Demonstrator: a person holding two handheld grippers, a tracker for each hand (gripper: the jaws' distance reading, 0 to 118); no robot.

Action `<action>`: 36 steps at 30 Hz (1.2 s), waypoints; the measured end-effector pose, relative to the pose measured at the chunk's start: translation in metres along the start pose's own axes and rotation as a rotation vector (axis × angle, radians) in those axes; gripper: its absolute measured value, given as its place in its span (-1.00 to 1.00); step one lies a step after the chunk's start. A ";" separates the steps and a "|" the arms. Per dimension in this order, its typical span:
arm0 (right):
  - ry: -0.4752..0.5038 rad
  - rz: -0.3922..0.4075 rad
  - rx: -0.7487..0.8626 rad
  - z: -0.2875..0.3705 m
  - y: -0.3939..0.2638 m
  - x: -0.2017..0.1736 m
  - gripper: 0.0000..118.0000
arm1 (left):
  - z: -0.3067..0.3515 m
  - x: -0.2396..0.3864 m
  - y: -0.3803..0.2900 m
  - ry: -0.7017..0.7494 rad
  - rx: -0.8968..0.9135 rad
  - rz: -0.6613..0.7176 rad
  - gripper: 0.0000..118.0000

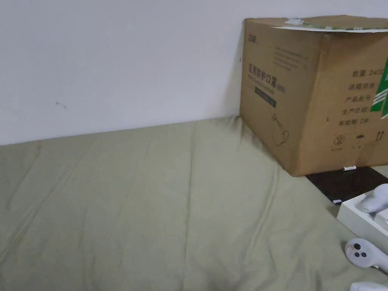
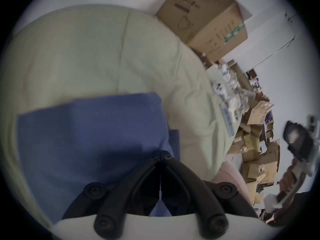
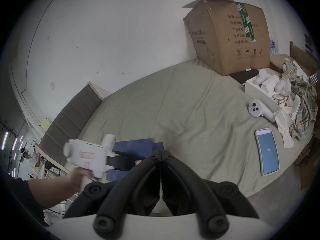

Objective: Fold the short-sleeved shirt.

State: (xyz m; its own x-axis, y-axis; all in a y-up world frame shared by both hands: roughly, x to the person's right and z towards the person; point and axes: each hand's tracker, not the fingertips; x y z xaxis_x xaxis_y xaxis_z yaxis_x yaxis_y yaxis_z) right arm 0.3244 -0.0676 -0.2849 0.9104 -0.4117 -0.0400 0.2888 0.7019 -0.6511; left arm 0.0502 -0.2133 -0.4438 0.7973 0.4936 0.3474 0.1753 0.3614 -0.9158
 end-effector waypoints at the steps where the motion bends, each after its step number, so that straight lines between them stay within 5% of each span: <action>1: 0.004 -0.001 0.000 0.000 0.001 0.000 -1.00 | -0.015 -0.001 -0.003 -0.011 -0.032 0.027 -0.99; 6: -0.005 0.018 -0.008 -0.006 0.001 0.000 -1.00 | -0.032 0.006 -0.007 -0.187 -0.006 0.173 -0.99; 10: 0.082 -0.062 -0.011 -0.007 0.003 -0.001 -1.00 | 0.029 0.035 -0.012 -0.160 0.215 -0.006 -0.99; 13: 0.102 -0.041 0.048 0.001 0.017 -0.012 -1.00 | 0.113 0.043 -0.016 -0.141 0.489 -0.102 -0.99; 18: 0.072 0.136 0.421 0.032 0.038 -0.051 -1.00 | 0.240 0.053 -0.043 0.301 1.051 -0.325 -0.99; 22: -0.110 0.432 0.783 0.034 0.026 -0.075 -1.00 | 0.280 0.050 -0.073 0.568 1.335 -0.347 -0.99; 24: -0.241 0.463 0.846 0.031 0.022 -0.081 -1.00 | 0.282 0.049 -0.086 0.733 1.401 -0.378 -0.99; 26: -0.258 0.413 0.804 0.026 0.023 -0.080 -1.00 | 0.282 0.048 -0.097 0.878 1.417 -0.360 -0.99; 29: -0.268 0.343 0.775 0.025 0.020 -0.076 -1.00 | 0.279 0.040 -0.104 0.822 1.397 -0.282 -1.00; 36: -0.289 0.346 0.749 0.027 0.019 -0.075 -1.00 | 0.269 0.038 -0.104 0.817 1.315 -0.301 -1.00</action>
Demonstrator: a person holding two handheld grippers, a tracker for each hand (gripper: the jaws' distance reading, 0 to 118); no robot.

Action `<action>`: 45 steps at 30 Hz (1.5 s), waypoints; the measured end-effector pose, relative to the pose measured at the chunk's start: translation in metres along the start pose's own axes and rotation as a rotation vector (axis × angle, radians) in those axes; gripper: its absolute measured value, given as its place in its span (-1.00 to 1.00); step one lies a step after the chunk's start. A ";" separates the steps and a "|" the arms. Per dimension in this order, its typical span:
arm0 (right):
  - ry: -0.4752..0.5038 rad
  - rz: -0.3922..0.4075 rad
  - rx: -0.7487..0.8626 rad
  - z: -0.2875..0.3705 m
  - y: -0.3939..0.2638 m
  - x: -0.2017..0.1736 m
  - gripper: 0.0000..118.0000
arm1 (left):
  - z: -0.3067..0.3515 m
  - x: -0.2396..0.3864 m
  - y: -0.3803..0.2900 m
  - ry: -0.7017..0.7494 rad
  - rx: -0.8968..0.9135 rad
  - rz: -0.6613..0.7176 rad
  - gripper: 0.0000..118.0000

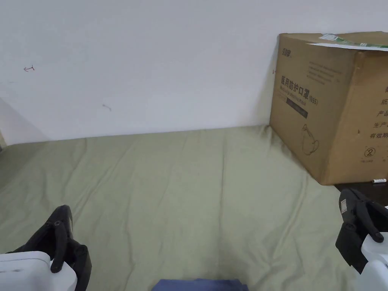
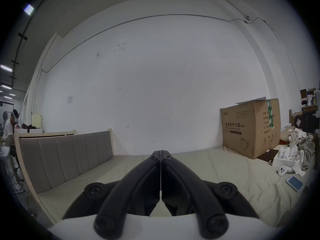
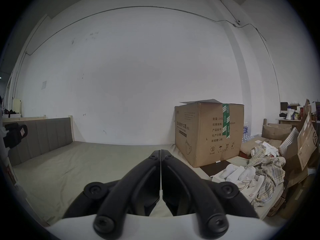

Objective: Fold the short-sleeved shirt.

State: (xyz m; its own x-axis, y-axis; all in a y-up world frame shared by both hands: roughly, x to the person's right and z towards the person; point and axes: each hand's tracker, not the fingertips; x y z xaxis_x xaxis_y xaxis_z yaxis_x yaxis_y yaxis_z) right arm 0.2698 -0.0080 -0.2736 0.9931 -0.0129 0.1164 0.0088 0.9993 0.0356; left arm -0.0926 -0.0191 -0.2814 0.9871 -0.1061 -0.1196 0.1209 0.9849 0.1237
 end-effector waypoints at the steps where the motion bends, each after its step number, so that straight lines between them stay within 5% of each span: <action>1: 0.017 -0.010 -0.006 -0.001 0.001 0.001 -1.00 | -0.004 -0.002 0.001 -0.044 -0.023 0.002 -1.00; 4: 0.180 -0.044 -0.200 -0.022 -0.008 -0.005 -1.00 | -0.018 -0.011 0.005 -0.119 -0.134 0.008 -1.00; 6: 0.347 -0.044 -0.559 -0.056 -0.037 -0.017 -1.00 | -0.034 -0.021 -0.002 -0.212 -0.292 0.097 -1.00; 7: 0.442 -0.097 -0.750 -0.074 -0.059 -0.022 -1.00 | -0.041 -0.026 -0.010 -0.245 -0.365 0.151 -1.00; 9: 0.593 -0.332 -1.068 -0.099 -0.115 -0.026 -1.00 | -0.046 -0.036 -0.029 -0.267 -0.444 0.242 -1.00; 11: 0.610 -0.520 -1.229 -0.106 -0.163 -0.027 -1.00 | -0.053 -0.045 -0.051 -0.276 -0.525 0.311 -0.99; 13: 0.571 -0.483 -1.286 -0.106 -0.191 -0.030 -1.00 | -0.063 -0.054 -0.076 -0.342 -0.632 0.402 -0.99; 16: 0.487 -0.312 -1.311 -0.112 -0.210 -0.028 -1.00 | -0.088 -0.068 -0.124 -0.499 -0.822 0.577 -0.99; 18: 0.506 -0.401 -1.308 -0.111 -0.214 -0.023 -1.00 | -0.100 -0.073 -0.155 -0.532 -0.919 0.671 -0.94; 19: 0.500 -0.442 -1.316 -0.112 -0.215 -0.021 -1.00 | -0.107 -0.075 -0.172 -0.567 -0.967 0.727 -0.83; 20: 0.498 -0.435 -1.322 -0.114 -0.217 -0.021 -1.00 | -0.111 -0.074 -0.186 -0.606 -0.996 0.786 -0.42; 22: 0.503 -0.427 -1.325 -0.114 -0.218 -0.021 -1.00 | -0.121 -0.070 -0.215 -0.718 -1.054 0.844 0.78; 23: 0.505 -0.423 -1.325 -0.114 -0.218 -0.022 -1.00 | -0.123 -0.066 -0.229 -0.768 -1.087 0.849 0.99; 32: 0.519 -0.429 -1.347 -0.117 -0.220 -0.022 -1.00 | -0.156 0.008 -0.310 -1.151 -1.175 1.360 1.00; 33: 0.516 -0.452 -1.353 -0.119 -0.223 -0.021 -1.00 | -0.156 0.019 -0.312 -1.149 -1.219 1.351 0.86; 34: 0.513 -0.478 -1.358 -0.119 -0.225 -0.019 -1.00 | -0.156 0.026 -0.311 -1.119 -1.218 1.314 0.48; 35: 0.508 -0.501 -1.361 -0.119 -0.226 -0.018 -1.00 | -0.157 0.030 -0.312 -1.094 -1.244 1.240 -0.46; 36: 0.502 -0.516 -1.364 -0.119 -0.227 -0.016 -1.00 | -0.154 0.033 -0.317 -0.977 -1.313 1.029 -0.65; 37: 0.500 -0.534 -1.363 -0.119 -0.229 -0.015 -1.00 | -0.151 0.030 -0.321 -0.920 -1.314 0.937 -0.65; 39: 0.494 -0.553 -1.357 -0.117 -0.228 -0.014 -1.00 | -0.153 0.026 -0.306 -0.995 -1.261 1.086 -0.65; 41: 0.490 -0.549 -1.321 -0.112 -0.219 -0.016 -1.00 | -0.148 0.023 -0.277 -0.934 -1.246 0.932 -0.65; 45: 0.493 -0.519 -1.199 -0.103 -0.188 -0.016 -1.00 | -0.153 -0.043 -0.224 -0.941 -1.127 0.831 -0.65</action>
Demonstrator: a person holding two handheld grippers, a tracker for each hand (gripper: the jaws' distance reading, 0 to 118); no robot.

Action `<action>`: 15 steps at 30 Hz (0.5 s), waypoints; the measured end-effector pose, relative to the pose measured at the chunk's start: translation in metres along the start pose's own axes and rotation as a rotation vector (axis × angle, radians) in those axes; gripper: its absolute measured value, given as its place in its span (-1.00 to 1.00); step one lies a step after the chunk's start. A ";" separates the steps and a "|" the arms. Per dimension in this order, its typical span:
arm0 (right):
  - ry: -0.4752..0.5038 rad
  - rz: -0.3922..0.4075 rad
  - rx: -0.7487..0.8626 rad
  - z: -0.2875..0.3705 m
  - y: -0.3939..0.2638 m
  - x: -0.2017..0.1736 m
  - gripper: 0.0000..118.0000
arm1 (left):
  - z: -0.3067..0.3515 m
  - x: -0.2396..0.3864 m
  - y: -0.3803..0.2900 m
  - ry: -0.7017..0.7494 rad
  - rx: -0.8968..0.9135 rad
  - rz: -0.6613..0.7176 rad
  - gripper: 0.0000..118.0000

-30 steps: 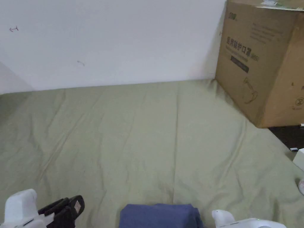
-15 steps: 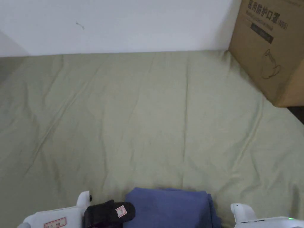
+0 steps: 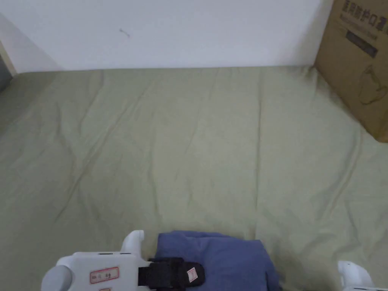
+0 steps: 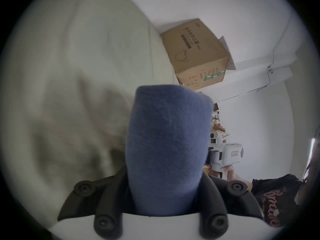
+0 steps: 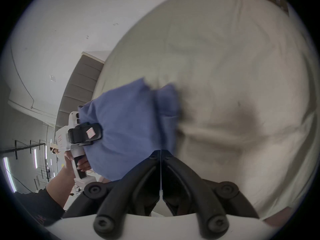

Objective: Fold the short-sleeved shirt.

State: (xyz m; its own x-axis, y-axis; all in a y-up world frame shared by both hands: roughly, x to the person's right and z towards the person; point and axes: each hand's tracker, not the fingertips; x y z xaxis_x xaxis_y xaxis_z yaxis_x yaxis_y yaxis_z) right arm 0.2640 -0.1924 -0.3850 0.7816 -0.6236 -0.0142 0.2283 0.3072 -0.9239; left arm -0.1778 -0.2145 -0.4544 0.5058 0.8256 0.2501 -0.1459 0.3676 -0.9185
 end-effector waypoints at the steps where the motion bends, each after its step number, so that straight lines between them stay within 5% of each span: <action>1: -0.006 -0.004 0.014 0.007 0.001 -0.005 -1.00 | 0.029 -0.003 0.008 0.053 0.002 0.001 -0.65; 9: -0.046 0.092 0.096 0.042 0.000 -0.053 -1.00 | 0.257 -0.057 0.058 0.651 0.022 0.058 -0.64; 15: -0.154 0.184 0.143 0.048 0.003 -0.079 -1.00 | 0.338 -0.080 0.085 1.188 -0.035 0.022 -0.63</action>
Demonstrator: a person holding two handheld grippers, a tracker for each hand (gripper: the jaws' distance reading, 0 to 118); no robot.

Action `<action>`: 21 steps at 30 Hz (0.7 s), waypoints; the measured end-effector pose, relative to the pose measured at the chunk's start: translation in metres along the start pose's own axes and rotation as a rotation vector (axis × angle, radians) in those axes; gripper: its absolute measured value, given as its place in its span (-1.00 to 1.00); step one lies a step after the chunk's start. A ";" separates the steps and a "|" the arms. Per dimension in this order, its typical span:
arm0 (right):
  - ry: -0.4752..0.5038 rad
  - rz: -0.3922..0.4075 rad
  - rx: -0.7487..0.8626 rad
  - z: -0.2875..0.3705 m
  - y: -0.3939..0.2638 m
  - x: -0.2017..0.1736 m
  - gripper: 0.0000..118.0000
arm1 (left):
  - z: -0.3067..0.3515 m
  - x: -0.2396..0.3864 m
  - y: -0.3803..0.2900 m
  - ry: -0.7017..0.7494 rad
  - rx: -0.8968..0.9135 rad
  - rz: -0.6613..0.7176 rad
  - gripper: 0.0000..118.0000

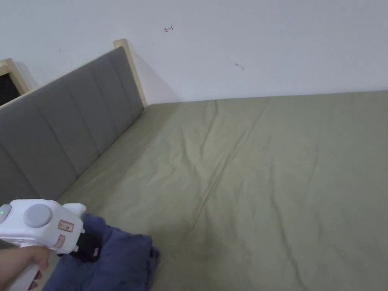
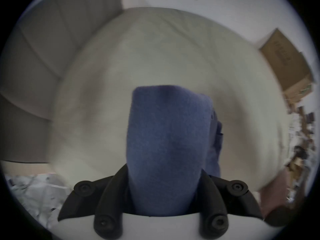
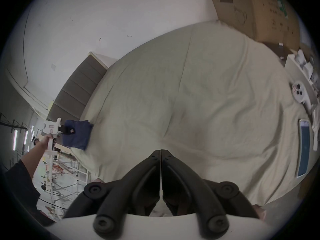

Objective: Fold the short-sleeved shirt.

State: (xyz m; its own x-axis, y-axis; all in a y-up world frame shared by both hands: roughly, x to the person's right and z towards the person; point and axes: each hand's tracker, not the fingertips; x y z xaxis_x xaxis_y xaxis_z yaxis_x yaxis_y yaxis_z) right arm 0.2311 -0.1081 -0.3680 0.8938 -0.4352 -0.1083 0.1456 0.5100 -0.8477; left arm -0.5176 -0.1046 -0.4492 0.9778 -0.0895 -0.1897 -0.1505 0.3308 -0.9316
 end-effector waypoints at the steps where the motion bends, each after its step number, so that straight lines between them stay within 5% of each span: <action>1: 0.001 -0.009 -0.002 0.000 0.003 0.000 -1.00 | 0.002 -0.008 0.003 0.080 0.003 -0.002 -0.58; 4: 0.009 -0.046 -0.006 0.000 0.008 -0.002 -1.00 | 0.007 -0.027 0.005 0.294 0.056 -0.027 1.00; 10: -0.003 -0.024 0.013 -0.002 0.011 -0.007 -1.00 | 0.030 -0.019 -0.011 0.260 0.244 0.038 0.90; 12: -0.003 -0.007 0.034 -0.001 0.010 -0.011 -1.00 | 0.044 0.025 -0.026 0.198 0.399 0.006 0.59; 14: 0.005 -0.002 0.052 0.000 0.010 -0.010 -1.00 | 0.058 0.080 -0.045 -0.060 0.510 -0.046 0.20; 15: 0.007 -0.003 0.056 0.001 0.012 -0.012 -1.00 | 0.063 0.114 -0.058 -0.143 0.553 -0.066 0.20; 17: 0.013 -0.009 0.057 0.004 0.015 -0.012 -1.00 | 0.061 0.167 -0.071 -0.207 0.559 -0.104 -0.76; 18: 0.019 -0.012 0.058 0.008 0.017 -0.012 -1.00 | 0.063 0.199 -0.080 -0.246 0.544 -0.120 -0.96; 21: -0.005 0.013 0.099 0.022 0.021 -0.018 -1.00 | 0.083 0.280 -0.109 -0.465 0.619 -0.067 -0.99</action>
State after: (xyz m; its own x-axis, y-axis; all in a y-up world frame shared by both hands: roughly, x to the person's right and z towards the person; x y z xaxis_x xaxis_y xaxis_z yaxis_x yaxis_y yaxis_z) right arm 0.2273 -0.0731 -0.3728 0.8980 -0.4244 -0.1166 0.1745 0.5864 -0.7910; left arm -0.2157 -0.0879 -0.3755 0.9633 0.2305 0.1376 -0.1140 0.8153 -0.5677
